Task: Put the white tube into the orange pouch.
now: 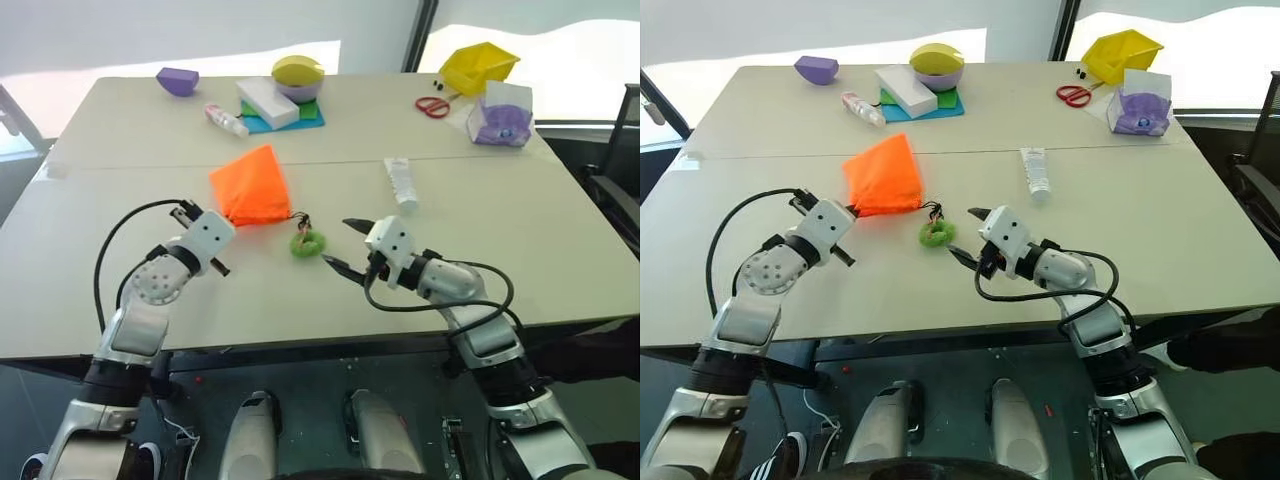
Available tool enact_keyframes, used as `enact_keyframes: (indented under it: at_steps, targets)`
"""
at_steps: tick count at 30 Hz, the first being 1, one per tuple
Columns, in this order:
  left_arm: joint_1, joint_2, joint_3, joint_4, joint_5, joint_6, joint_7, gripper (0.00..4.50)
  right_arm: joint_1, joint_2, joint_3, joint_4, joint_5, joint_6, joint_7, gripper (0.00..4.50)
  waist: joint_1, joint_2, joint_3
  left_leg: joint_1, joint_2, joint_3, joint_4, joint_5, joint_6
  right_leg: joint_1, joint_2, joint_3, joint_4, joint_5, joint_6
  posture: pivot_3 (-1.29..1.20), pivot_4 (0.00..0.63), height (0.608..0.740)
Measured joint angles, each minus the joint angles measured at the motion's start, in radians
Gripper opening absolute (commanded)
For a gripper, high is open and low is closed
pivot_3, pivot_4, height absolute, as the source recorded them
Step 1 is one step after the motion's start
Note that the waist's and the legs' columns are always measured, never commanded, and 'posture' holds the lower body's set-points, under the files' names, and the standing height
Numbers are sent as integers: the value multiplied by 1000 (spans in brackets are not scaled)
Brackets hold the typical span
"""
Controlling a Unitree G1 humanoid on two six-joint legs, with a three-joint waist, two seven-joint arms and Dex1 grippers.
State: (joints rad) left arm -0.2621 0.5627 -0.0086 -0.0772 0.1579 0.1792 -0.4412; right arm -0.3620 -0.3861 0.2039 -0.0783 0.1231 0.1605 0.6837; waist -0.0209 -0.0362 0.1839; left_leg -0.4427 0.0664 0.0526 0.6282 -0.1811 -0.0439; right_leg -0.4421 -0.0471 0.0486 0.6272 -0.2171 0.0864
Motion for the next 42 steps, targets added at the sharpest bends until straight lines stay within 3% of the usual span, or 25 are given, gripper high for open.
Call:
enact_keyframes:
  at_steps: [9, 21, 29, 42]
  targets:
    - [79, -1, 14, -126, -31, 71, -21, 36, -20, 4, -26, 48, 11, 13, -3, 3973, 1, 0, 0, 0, 0, 0, -1, -1, -1, 0, 0, 0, -2, 0, -1, 0, 150, 740]
    - [54, -113, -43, -71, 5, 58, 60, 36, -368, -16, -216, 366, -65, 316, -340, 3973, 1, 0, 0, -1, 0, 1, -7, 1, 2, -1, 1, 0, -10, 3, -4, 0, 150, 740]
    - [24, -129, -58, -60, 10, 29, 78, 36, -511, -11, -271, 619, -18, 551, -348, 3973, 0, 0, 0, -1, 0, 1, -8, 2, 3, -1, 1, 0, -10, 2, -3, 0, 150, 740]
    - [61, -109, -54, -72, 18, 30, 77, 36, -530, 23, -325, 717, 23, 547, -372, 3973, -1, 0, 0, -1, 0, 1, -8, 2, 3, -1, 2, 0, -10, 2, -3, 0, 150, 740]
